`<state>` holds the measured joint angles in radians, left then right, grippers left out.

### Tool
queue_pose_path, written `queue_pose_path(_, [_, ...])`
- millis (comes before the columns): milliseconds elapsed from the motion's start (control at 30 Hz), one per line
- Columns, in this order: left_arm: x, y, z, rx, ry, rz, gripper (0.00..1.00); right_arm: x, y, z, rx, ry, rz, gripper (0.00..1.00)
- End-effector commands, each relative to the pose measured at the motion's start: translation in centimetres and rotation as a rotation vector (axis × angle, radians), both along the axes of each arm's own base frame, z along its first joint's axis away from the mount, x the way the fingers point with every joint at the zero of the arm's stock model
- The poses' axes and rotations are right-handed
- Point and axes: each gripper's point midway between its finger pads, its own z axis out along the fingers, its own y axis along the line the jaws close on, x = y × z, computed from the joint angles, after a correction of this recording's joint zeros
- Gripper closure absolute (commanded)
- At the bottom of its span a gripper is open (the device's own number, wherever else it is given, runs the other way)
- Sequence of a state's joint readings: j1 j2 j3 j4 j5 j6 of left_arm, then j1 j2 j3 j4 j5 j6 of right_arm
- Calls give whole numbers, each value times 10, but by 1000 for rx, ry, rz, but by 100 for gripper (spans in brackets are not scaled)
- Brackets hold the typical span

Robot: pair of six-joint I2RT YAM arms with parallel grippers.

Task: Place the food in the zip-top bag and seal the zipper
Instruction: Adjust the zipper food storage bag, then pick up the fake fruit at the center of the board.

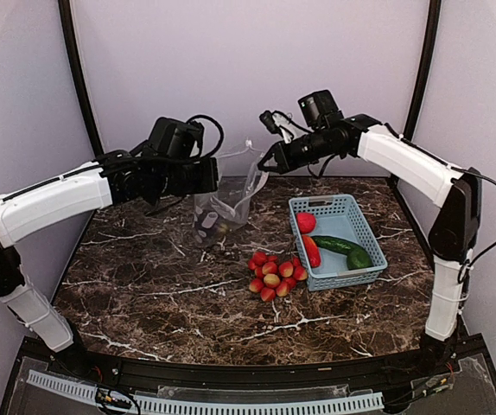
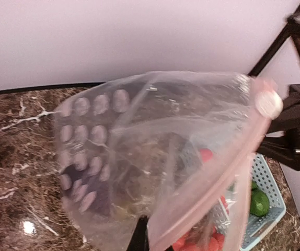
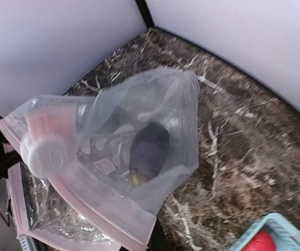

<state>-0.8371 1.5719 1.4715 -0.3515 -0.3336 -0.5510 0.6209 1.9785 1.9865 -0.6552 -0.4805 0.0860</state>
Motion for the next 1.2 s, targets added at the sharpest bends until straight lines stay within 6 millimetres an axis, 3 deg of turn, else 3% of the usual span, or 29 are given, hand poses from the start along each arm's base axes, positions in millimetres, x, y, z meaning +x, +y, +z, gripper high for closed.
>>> queue_pose_path(0, [0,55,20,163,-36,115,99,16,-36,33,-131,-181,-138,100])
queue_pose_path(133, [6,36,39,108,-59,32,99,7,-21,36,-90,-169,-73,100])
queue_pose_path(267, [9,24,36,137,-16,-9,99,-2,-12,54,-34,-189,-3,100])
queue_pose_path(433, [9,30,25,131,15,8,99,-47,1,57,73,-124,217,75])
queue_pose_path(533, [8,34,32,101,11,3,99,-60,-5,56,72,-140,259,54])
queue_pose_path(700, [10,45,31,120,21,4,99,-71,-25,50,15,-217,332,47])
queue_pose_path(800, [13,52,22,125,54,11,99,-78,-39,28,-64,-240,421,47])
queue_pose_path(900, [15,57,18,137,64,16,99,-66,-56,-20,-199,-187,401,51])
queue_pose_path(967, [15,60,18,138,64,20,99,-68,-64,-48,-210,-94,439,51])
queue_pose_path(1167, [14,57,10,135,51,-16,99,-70,-93,-102,-345,-38,580,47])
